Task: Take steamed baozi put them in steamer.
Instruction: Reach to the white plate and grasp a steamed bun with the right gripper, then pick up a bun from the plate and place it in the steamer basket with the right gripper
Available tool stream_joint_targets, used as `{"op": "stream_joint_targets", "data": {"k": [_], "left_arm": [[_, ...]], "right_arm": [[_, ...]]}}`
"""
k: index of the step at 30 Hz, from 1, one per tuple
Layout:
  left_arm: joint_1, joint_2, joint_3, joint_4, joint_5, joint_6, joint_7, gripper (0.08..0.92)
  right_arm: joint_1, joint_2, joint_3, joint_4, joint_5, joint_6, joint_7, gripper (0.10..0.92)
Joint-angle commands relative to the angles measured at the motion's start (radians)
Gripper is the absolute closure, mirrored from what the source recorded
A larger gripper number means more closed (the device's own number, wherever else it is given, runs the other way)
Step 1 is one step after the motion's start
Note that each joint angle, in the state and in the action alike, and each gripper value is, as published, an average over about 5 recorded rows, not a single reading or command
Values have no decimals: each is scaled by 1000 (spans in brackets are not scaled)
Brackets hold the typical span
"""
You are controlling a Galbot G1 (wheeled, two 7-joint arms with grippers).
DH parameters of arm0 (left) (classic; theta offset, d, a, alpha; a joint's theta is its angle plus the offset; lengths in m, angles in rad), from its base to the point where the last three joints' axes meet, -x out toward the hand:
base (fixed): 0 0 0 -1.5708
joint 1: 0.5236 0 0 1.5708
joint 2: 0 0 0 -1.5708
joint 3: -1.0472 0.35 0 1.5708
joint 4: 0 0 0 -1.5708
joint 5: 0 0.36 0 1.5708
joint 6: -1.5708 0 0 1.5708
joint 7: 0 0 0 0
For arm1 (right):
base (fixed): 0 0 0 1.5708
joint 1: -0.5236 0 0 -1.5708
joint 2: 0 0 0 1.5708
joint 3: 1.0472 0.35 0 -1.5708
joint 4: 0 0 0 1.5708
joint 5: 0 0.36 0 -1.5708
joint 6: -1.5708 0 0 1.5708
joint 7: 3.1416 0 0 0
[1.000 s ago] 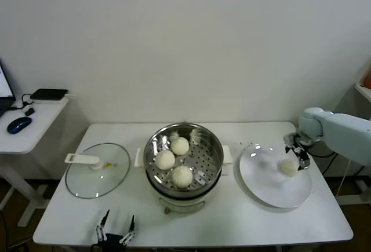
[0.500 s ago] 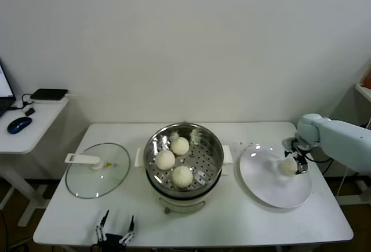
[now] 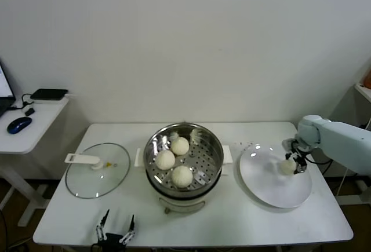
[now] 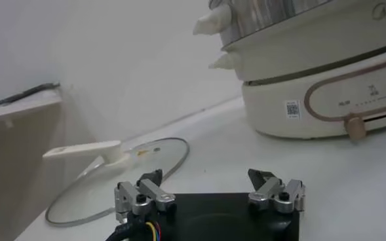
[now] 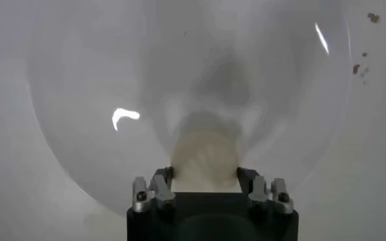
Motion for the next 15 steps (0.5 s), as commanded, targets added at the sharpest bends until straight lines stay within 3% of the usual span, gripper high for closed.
{"op": "stream_joint_targets", "data": {"k": [1,15], "left_arm": [[0,6,5,-4,-2,-2,-2,177],[7,20,19,-36,-1,6,-2,177]], "right_arm": [[155,-34,-150,137,76,-58,18,376],[917,95,-699,642,732,-223,38,406]]}}
